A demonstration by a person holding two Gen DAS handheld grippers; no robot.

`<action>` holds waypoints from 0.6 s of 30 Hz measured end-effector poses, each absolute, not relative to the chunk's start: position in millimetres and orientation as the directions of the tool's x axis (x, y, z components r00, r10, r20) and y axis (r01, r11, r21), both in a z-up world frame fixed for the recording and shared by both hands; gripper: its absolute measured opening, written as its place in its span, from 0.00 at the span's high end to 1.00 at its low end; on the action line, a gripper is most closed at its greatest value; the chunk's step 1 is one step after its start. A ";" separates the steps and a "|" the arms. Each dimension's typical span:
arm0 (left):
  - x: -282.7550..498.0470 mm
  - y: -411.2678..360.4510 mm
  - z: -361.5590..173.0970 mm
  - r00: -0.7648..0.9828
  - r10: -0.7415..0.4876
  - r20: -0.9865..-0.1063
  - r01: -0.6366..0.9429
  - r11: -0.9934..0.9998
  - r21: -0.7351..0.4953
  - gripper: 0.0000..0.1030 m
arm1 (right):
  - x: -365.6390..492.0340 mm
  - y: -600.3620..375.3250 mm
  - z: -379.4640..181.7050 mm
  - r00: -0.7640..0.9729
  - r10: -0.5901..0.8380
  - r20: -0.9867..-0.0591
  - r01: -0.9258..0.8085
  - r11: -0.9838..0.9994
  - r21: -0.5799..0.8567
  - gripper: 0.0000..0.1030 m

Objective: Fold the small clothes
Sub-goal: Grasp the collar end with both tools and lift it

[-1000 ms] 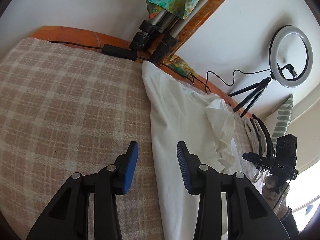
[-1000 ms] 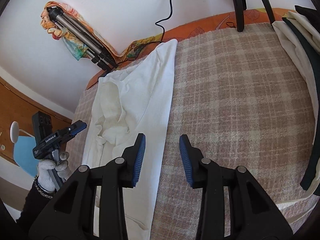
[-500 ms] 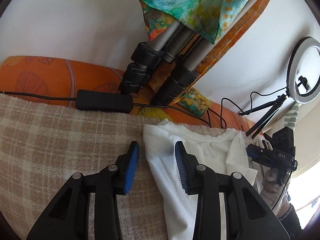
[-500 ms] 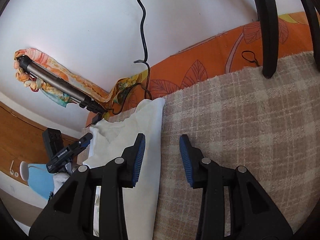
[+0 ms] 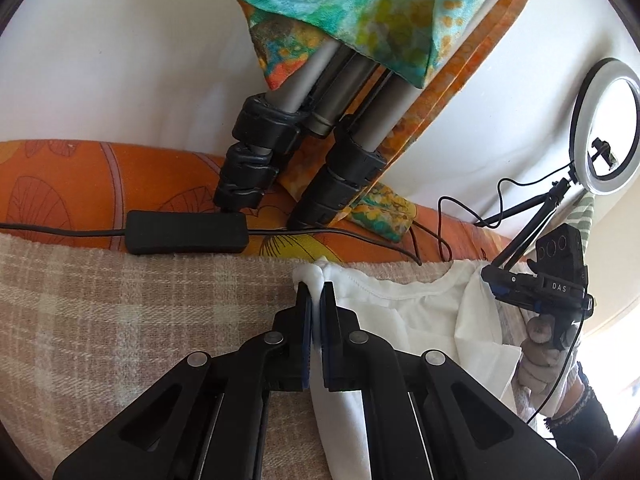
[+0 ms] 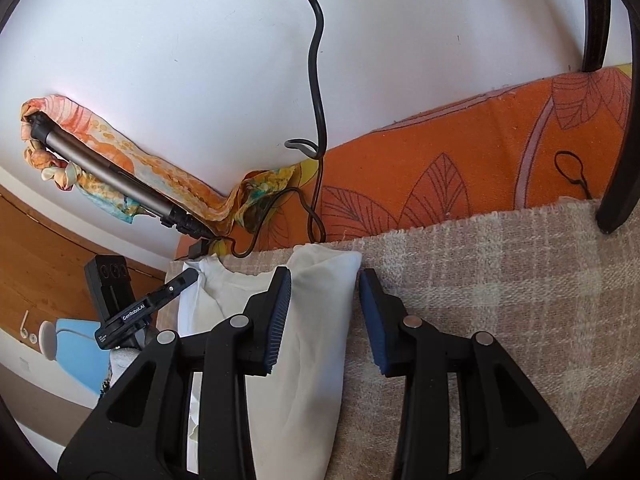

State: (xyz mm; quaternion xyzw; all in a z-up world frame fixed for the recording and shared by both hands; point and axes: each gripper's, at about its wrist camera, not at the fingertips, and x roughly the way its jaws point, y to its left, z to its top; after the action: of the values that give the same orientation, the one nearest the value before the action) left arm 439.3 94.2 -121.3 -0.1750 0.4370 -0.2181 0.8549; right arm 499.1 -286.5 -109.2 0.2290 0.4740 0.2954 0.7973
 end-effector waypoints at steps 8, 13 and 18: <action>442.4 106.0 -126.4 0.501 -0.551 -0.667 0.172 0.819 -0.547 0.85 | 497.0 -285.6 -111.0 0.353 0.707 -0.613 -0.270 0.704 0.656 0.63; 443.8 88.7 -122.2 0.505 -0.513 -0.694 0.215 0.854 -0.474 0.96 | 495.7 -270.0 -108.1 0.354 0.652 -0.670 -0.284 0.758 0.587 0.91; 432.7 90.1 -109.0 0.546 -0.523 -0.655 0.213 0.843 -0.495 0.97 | 477.5 -263.8 -80.7 0.400 0.649 -0.648 -0.333 0.761 0.556 0.94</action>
State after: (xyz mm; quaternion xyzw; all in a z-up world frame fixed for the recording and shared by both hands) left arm 432.7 90.1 -109.0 -0.1818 0.4260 -0.2138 0.8601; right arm 477.5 -263.8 -80.7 0.1719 0.4584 0.2998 0.8188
